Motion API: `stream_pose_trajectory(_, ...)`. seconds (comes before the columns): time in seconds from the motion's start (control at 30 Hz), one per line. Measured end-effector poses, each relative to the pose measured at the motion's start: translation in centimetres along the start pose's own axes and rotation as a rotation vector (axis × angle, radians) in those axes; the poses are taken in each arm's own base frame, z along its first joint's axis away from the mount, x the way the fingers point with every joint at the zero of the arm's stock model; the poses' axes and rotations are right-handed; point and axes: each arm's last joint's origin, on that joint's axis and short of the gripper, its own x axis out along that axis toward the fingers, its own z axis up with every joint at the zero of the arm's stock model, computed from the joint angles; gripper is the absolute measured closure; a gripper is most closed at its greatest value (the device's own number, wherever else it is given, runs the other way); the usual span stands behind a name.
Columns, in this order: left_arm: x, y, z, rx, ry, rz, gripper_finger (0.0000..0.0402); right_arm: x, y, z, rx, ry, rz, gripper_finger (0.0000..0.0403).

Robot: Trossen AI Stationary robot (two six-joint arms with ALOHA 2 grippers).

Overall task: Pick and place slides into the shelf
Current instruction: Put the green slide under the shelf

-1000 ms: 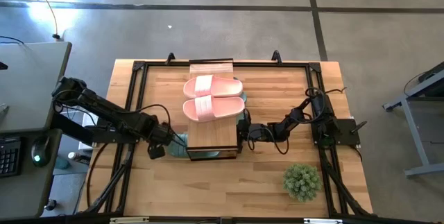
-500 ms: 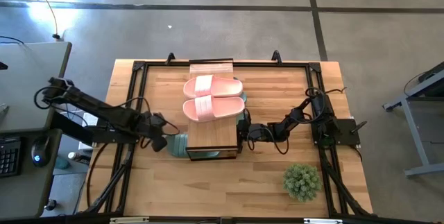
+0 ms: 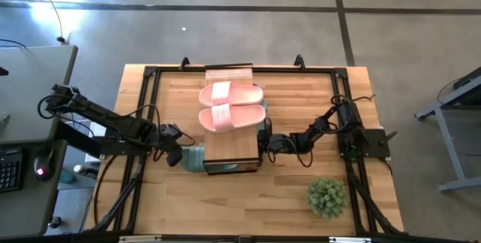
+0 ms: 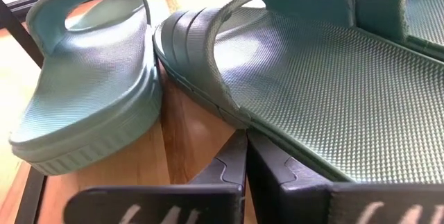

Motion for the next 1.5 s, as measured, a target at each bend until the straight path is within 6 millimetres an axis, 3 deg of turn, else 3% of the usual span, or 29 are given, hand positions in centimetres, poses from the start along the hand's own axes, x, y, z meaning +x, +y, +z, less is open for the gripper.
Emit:
stream_pose_trajectory(0.47,-0.1,-1.1,0.7,0.033,-0.054,-0.123,0.0401,0.2,-0.5,0.2,-0.012,0.012,0.025,0.0403)
stream_pose_trajectory(0.8,-0.2,0.3,-0.3,0.018,0.047,0.01,0.0401,0.2,-0.5,0.2,-0.013,0.021,0.051,0.0403)
stream_pose_trajectory(1.2,-0.1,-0.6,0.2,0.01,0.018,-0.09,0.0402,0.2,-0.6,0.2,-0.009,0.021,0.049,0.0403)
stream_pose_trajectory(1.5,-0.4,0.5,-0.4,0.007,0.057,0.026,0.0401,0.2,-0.6,0.2,-0.008,0.019,0.046,0.0403)
